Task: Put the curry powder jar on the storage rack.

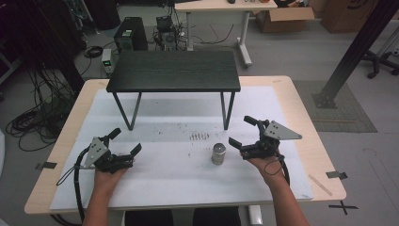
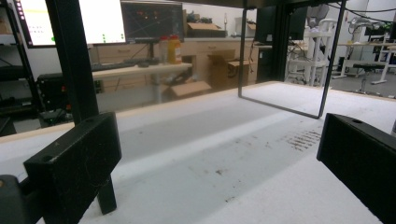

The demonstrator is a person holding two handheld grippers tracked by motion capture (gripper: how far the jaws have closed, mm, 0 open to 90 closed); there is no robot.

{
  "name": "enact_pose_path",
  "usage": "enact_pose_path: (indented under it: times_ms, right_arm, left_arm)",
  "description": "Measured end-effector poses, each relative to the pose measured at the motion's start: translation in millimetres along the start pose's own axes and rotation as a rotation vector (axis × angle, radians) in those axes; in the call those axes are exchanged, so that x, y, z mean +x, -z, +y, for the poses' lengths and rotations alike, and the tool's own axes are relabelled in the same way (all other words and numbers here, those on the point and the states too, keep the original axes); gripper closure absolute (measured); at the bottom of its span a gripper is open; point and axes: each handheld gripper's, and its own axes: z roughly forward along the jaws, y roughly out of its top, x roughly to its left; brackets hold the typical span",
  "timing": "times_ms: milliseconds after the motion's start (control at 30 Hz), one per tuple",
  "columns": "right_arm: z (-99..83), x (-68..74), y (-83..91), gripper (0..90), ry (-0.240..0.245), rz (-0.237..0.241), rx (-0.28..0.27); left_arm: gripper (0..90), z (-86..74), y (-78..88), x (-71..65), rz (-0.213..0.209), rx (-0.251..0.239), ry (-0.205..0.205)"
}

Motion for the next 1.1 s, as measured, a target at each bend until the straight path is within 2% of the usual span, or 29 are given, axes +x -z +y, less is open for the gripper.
enact_pose_path:
  times_ms: [167,500,700,933,1100]
  right_arm:
    - [0.2,3.8,-4.0,0.0,0.010,0.037,0.028]
    - [-4.2,8.0,-12.7,0.0,-0.005,0.102,0.092]
    - [-5.8,13.6,-20.8,0.0,0.019,0.158,0.159]
    - [-8.6,15.0,-26.0,0.0,0.006,0.185,0.194]
    - [-13.0,17.7,-33.5,0.0,-0.009,0.228,0.270]
  left_arm:
    - [0.2,0.0,0.0,0.1,0.000,0.000,0.000]
    - [0.2,0.0,-0.1,0.2,0.000,0.000,0.002]
    - [0.2,0.0,0.0,0.1,0.000,0.000,0.000]
    - [0.2,0.0,0.0,0.1,-0.001,0.000,0.001]
    - [0.2,0.0,0.0,0.4,0.000,0.000,0.001]
